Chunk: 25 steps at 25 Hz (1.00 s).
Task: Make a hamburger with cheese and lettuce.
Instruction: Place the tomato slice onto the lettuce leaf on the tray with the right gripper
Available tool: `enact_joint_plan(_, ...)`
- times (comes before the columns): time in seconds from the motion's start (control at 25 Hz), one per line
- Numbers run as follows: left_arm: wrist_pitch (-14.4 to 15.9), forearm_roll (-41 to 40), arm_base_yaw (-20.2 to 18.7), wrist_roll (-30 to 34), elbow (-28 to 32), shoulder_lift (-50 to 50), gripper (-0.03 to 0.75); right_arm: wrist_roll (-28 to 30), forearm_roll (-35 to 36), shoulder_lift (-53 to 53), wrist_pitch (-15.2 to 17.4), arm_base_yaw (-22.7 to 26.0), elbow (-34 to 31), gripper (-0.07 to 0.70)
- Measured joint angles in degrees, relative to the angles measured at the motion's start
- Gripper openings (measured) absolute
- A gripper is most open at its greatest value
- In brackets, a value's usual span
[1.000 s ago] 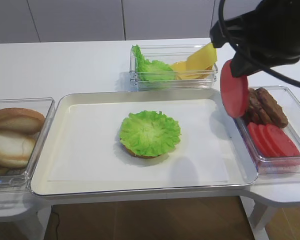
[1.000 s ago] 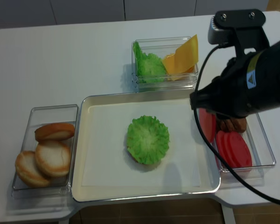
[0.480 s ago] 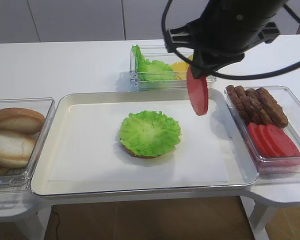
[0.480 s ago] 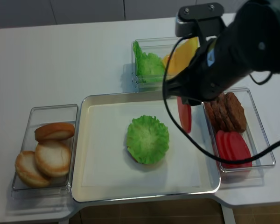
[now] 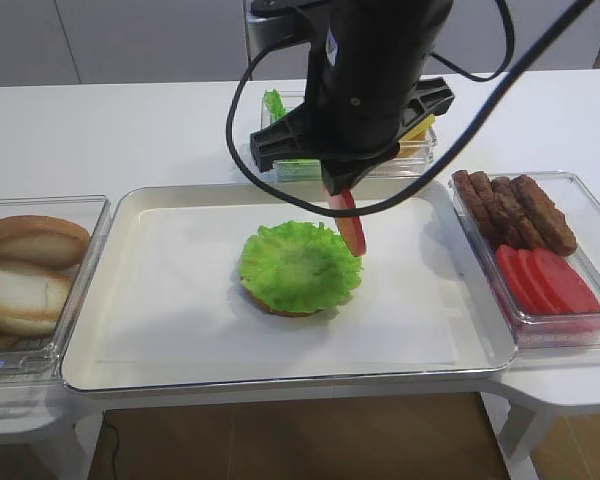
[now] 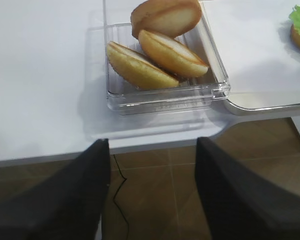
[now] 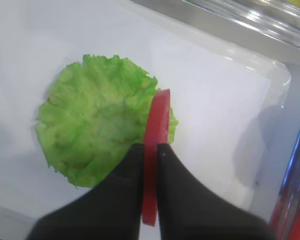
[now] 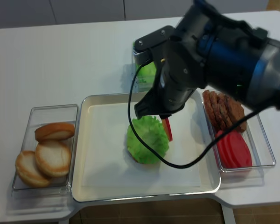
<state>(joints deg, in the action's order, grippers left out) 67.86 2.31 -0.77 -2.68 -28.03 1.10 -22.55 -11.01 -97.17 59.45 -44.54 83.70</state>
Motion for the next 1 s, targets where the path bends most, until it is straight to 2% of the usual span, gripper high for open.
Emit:
enact_joint_plan(0.48,0.00,0.00,0.00,0.00,0.00,0.00,0.405,-0.29,-0.90,-4.75,0.15,-0.13,1.87,0.040)
enact_joint_plan(0.64,0.00,0.00,0.00,0.00,0.00,0.00,0.405,-0.29,-0.90,-4.98,-1.05,-0.13,1.87,0.040)
enact_joint_plan(1.0,0.00,0.00,0.00,0.00,0.00,0.00,0.405,-0.29,-0.90,-5.89,-1.64,-0.13,1.87,0.040)
